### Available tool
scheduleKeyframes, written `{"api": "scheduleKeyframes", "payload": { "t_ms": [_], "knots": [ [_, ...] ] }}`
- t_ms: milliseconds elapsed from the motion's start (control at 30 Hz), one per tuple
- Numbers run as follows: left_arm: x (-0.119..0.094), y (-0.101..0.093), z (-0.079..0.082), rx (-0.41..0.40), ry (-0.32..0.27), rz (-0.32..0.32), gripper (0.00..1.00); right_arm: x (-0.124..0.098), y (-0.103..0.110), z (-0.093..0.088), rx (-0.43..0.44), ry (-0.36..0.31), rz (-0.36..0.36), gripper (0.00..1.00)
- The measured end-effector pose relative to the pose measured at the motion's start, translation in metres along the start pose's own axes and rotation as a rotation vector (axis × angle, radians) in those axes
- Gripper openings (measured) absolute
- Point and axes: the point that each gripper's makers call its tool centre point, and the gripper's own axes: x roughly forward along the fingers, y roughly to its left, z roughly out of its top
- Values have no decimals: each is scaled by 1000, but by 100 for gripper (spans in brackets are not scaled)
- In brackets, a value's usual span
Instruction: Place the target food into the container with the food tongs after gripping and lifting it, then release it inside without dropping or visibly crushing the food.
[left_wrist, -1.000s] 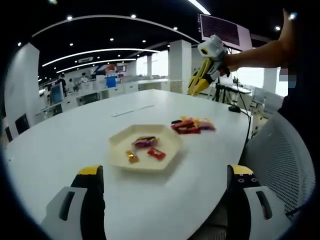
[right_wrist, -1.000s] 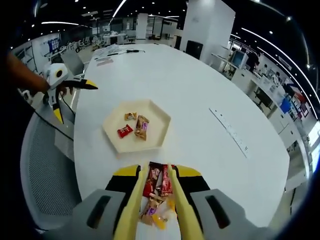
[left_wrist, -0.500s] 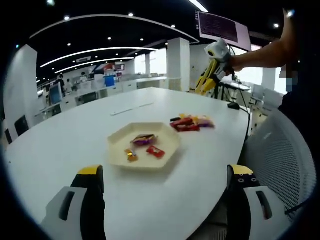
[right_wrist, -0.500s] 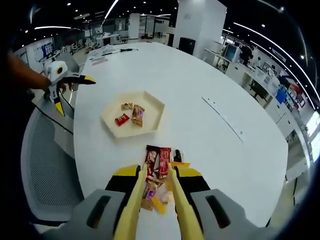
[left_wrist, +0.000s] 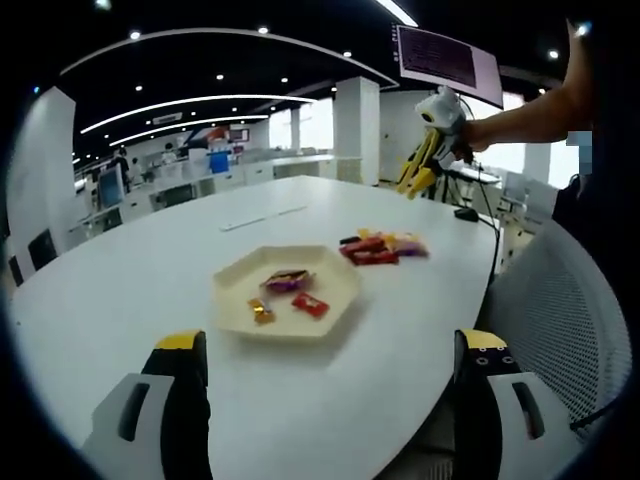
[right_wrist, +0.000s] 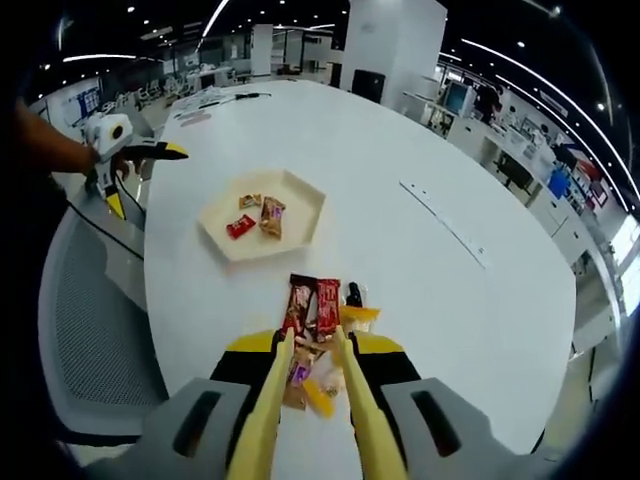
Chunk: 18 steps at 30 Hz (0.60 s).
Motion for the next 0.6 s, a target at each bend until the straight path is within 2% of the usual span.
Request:
{"api": "scheduleKeyframes", "payload": {
  "t_ms": [600],
  "knots": [
    [0, -1, -2, 1, 16, 2, 100, 21, 6, -31, 50, -2, 5, 26]
  ]
}}
